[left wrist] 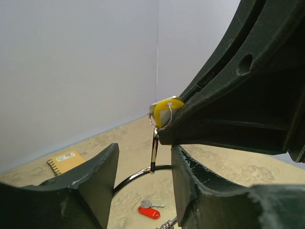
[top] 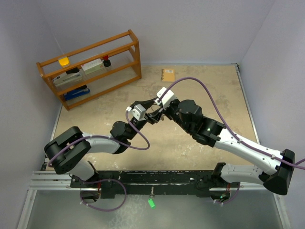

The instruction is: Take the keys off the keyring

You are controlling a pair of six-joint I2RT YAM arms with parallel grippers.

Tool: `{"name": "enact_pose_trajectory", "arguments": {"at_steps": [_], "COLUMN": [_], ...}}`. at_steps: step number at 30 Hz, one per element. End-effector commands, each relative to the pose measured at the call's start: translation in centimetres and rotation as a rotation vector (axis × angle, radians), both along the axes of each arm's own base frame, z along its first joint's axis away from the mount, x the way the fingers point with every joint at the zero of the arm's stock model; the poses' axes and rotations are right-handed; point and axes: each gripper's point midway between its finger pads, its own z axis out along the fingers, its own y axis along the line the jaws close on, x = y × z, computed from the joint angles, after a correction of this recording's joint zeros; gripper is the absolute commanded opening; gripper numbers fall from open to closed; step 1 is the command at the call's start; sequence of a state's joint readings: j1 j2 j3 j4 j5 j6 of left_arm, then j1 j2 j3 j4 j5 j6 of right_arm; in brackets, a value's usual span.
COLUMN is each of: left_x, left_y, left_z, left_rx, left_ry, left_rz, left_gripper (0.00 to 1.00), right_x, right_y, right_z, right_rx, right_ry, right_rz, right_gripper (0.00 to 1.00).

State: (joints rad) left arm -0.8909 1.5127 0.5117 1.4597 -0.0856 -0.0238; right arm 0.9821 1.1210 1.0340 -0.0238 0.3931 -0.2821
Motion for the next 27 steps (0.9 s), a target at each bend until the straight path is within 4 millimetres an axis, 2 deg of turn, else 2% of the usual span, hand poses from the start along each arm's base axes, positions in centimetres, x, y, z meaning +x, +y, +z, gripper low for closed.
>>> {"name": "enact_pose_trajectory", "arguments": {"at_steps": [1,4,9,11,20,27], "left_x": [-0.4,-0.9,-0.7,-0.6,-1.0,-1.5], "left_y": [-0.3,-0.3,0.1,0.0,0.3,0.2], "left_z": [1.6,1.6,1.3,1.0,1.6,2.5], "left_rx": [-0.001,0.001,0.006,0.016,0.018,0.032], "left_ry": [-0.042,-0.040,-0.027,-0.022,-0.048,-0.066], "left_rz": [-0.021,-0.043,-0.024,-0.018,-0.025,-0.040], "left_gripper": [0.42,0.41,0.60,0.64,0.64,0.59], "right_x": [-0.1,0.0,0.0,-0.1,-0.6,-1.0], "right_y": [-0.2,-0.4,-0.3,-0.2,-0.4,-0.6], "right_z": [5.4,5.6,5.9,5.9,6.8,7.4], "right_rx": [0.123,0.116,0.124,0.129,0.128,0.144], "right_ry": [-0.093,-0.103,-0.110,-0.108,-0.114,-0.119], "right_rz": [-0.018,-0.024,-0.022,-0.016,-0.009,-0.004], "right_gripper": [0.00,0.00,0.00,0.00,0.00,0.00]}}
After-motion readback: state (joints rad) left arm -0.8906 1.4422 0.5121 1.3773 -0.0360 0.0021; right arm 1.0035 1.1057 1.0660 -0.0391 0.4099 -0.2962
